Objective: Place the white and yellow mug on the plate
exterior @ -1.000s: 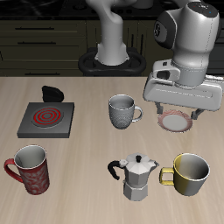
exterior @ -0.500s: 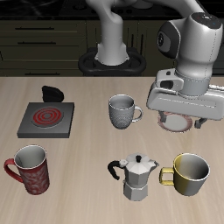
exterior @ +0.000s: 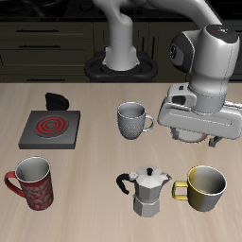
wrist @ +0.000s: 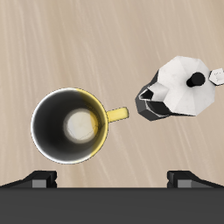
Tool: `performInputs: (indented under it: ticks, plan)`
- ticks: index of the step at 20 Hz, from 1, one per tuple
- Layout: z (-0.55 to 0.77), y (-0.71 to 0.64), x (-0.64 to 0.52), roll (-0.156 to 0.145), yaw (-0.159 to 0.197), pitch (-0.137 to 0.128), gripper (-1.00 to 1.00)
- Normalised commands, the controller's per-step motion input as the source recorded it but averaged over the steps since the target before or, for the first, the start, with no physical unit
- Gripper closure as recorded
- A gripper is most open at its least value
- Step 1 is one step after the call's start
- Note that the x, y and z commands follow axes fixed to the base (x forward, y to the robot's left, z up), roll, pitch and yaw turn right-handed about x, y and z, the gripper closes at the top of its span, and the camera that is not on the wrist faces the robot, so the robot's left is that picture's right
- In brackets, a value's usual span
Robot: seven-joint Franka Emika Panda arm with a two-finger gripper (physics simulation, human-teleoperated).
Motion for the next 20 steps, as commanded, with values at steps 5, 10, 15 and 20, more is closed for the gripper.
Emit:
performInputs:
  ticks: [5, 10, 15, 20]
  plan:
    - [-0.17, -0.05, 0.03, -0.002, -0.022, 0.013, -1.0]
    - [-0.19, 0.05, 0.04, 0.012, 0.003, -0.002, -1.0]
    - [-0.18, 0.06, 0.03, 0.021, -0.026, 0.007, -1.0]
    - [-0.13, 0.02, 0.07, 0.004, -0.026, 0.022, -1.0]
